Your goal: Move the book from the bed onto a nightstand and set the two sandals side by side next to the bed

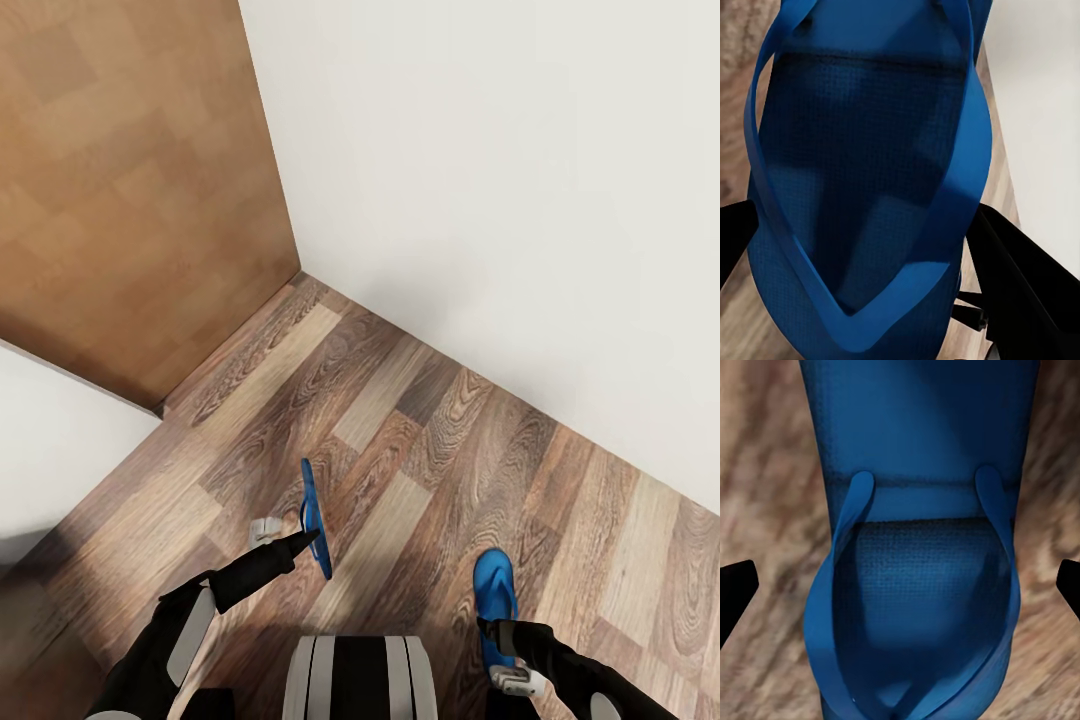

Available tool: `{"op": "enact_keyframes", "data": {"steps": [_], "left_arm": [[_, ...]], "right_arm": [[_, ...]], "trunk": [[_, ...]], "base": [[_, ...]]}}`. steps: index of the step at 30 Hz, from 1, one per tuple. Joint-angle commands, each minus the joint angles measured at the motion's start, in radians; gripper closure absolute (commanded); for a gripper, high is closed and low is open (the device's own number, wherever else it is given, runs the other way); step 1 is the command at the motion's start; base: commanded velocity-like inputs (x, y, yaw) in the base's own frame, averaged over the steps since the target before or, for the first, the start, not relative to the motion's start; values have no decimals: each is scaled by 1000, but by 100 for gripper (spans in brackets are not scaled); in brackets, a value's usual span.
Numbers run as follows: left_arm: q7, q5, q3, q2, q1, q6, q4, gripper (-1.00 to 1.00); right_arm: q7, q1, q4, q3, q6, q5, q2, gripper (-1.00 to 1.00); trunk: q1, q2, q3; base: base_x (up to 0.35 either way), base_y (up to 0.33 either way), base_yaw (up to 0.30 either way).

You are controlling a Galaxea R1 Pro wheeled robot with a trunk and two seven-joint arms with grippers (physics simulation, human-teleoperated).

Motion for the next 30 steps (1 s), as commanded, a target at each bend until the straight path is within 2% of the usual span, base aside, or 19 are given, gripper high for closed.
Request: {"op": "enact_keyframes", "data": {"steps": [1, 5, 30], "left_arm": [[-4, 4, 3, -1, 0, 9, 0, 100], [-4, 4, 3, -1, 0, 9, 0, 100], [-4, 4, 4, -1, -1, 9, 0, 100]], "right_arm": [[-4, 0, -1, 2, -2, 11, -1, -100], [-4, 0, -1, 2, -2, 11, -1, -100], [-4, 0, -1, 1, -2, 11, 0, -100]], "trunk": [[0, 0, -1], [2, -1, -16], [2, -1, -16]], "base": [[0, 0, 0], [0, 0, 0], [0, 0, 0]]}}
